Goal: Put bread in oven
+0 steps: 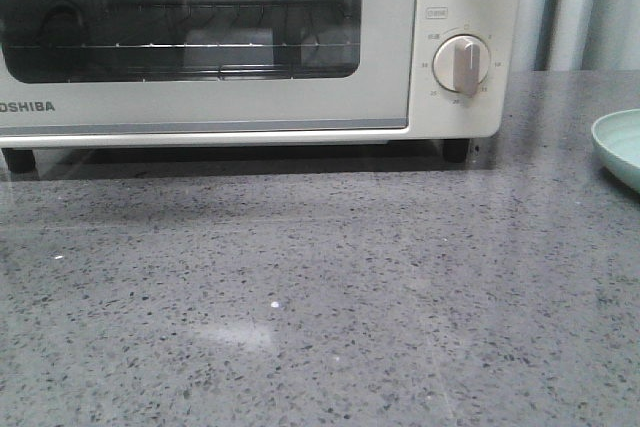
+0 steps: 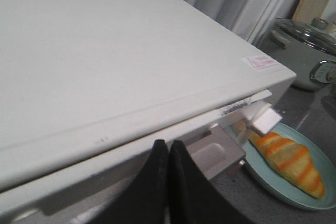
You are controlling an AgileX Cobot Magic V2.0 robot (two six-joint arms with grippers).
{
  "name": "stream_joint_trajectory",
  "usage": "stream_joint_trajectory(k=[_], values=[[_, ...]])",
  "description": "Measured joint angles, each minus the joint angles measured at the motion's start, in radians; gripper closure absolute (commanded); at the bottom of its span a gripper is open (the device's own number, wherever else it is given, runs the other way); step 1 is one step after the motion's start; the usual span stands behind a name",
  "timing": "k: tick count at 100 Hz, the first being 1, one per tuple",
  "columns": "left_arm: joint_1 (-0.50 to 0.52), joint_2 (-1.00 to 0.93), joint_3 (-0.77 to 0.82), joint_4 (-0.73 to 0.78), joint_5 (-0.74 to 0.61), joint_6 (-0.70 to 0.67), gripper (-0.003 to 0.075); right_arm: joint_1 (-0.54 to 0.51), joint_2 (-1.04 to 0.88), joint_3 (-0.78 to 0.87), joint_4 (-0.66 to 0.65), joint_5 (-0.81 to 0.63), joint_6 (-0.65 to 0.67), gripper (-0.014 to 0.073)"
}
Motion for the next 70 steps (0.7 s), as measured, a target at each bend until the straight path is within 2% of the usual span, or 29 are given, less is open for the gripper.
stream_joint_trajectory(k=[29,39,54,70], values=[[-0.002,-0.066,0.196,-0.052,-0.242,-0.061,0.0742,0.0,-0.029,0.0,-0.007,0.005,0.0,0.0662],[-0.004,-0.102,0.25,0.0,-0.288,-0.069,0.0742,0.0,-0.031,-0.003,-0.007,0.023,0.0,0.0662],[-0.004,-0.21,0.26,0.026,-0.374,-0.073,0.0742,0.0,-0.031,-0.003,-0.007,0.088,-0.001,0.0662],[-0.004,-0.391,0.198,0.03,-0.493,-0.077,0.0741,0.0,-0.033,-0.003,-0.003,0.14,-0.003,0.0662]])
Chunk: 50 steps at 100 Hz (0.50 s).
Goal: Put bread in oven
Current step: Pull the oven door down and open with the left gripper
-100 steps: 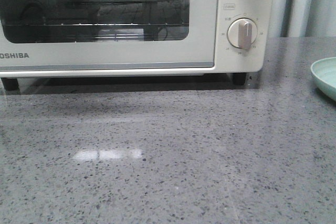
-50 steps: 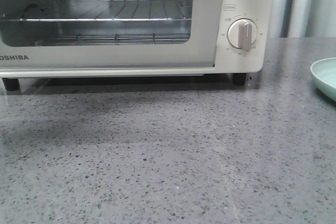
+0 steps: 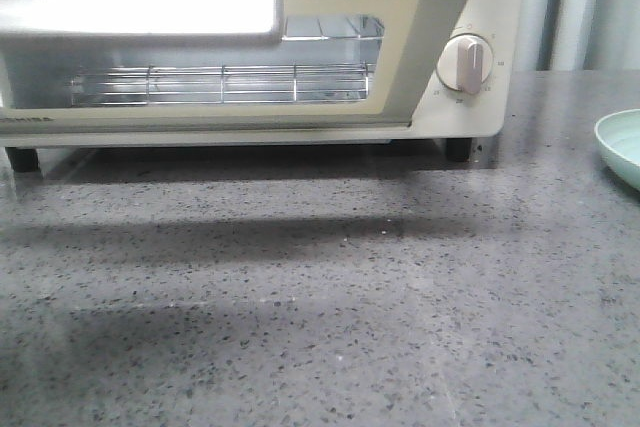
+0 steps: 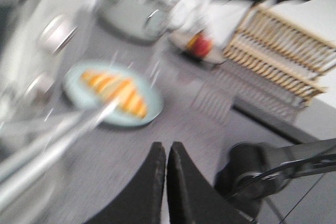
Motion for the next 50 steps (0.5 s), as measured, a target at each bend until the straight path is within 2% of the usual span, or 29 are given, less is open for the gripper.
stream_joint_trajectory(k=[14,25,37,50], values=[[0.0,-0.115,-0.035,0.003,-0.102,-0.046,0.0742,0.0,0.0,0.0,0.014,0.019,0.0,0.0662],[0.0,-0.183,-0.036,0.012,-0.124,-0.054,0.0742,0.0,0.0,0.0,0.024,0.023,0.0,0.0662],[0.0,-0.252,-0.036,0.017,-0.033,-0.056,0.0742,0.0,0.0,0.0,0.029,0.03,0.0,0.0662],[0.0,-0.324,-0.036,0.029,0.188,-0.033,0.0742,0.0,0.0,0.0,0.024,0.065,0.002,0.0662]])
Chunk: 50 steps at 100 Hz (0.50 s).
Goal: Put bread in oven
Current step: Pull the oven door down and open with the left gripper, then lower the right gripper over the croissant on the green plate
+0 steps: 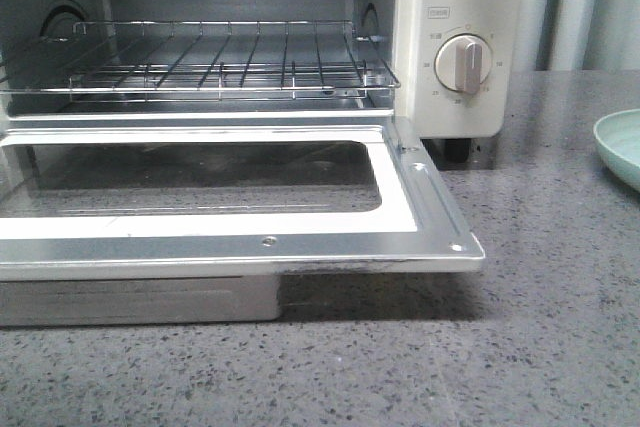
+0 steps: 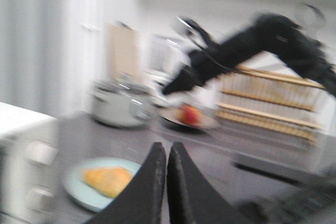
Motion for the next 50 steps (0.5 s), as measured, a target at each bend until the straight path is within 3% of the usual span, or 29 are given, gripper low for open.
stream_joint_trajectory(k=[14,21,29,35,40,50], values=[[0.0,-0.049,0.0,0.0,0.255,0.062,0.0741,0.0,0.031,0.0,-0.024,0.039,0.013,0.0592],[0.0,-0.057,0.0,0.0,0.338,0.091,0.0741,0.0,0.063,0.0,-0.026,0.041,0.014,0.0459],[0.0,-0.059,0.0,0.0,0.381,0.118,0.0741,0.0,0.108,0.0,-0.026,0.041,0.019,0.0233],[0.0,-0.059,0.0,0.0,0.392,0.136,0.0741,0.0,0.137,0.0,-0.026,0.041,0.023,0.0111],[0.0,-0.059,0.0,0.0,0.393,0.141,0.0741,0.0,0.164,0.0,-0.031,0.041,0.033,0.0081],[0.0,-0.059,0.0,0.0,0.398,0.153,0.0741,0.0,0.223,0.0,-0.05,0.039,0.044,0.0115]])
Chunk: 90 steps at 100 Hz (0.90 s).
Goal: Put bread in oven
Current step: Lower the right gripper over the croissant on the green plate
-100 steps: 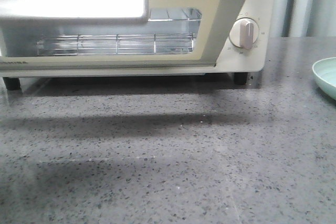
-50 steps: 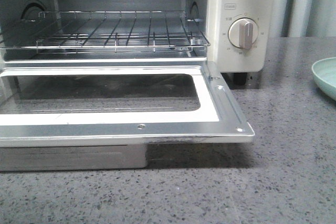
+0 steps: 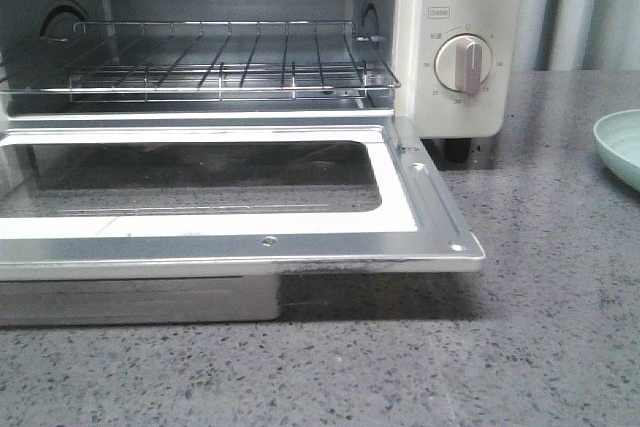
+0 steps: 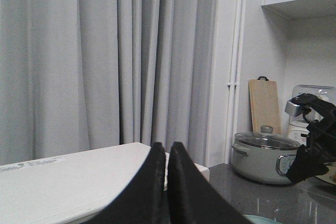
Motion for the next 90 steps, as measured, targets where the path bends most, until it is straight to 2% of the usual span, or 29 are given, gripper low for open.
stream_joint_trajectory(k=[12,52,90], values=[[0.0,0.0,0.0,0.0,0.008,0.019,0.0741,0.0,0.071,0.0,-0.02,0.0,0.006,0.0151],[0.0,0.0,0.0,0.0,0.016,0.027,0.0741,0.0,0.305,0.0,-0.037,-0.017,0.009,0.0151],[0.0,0.0,0.0,-0.002,0.02,0.027,0.0741,-0.078,0.41,0.0,-0.013,-0.025,0.011,0.0151]])
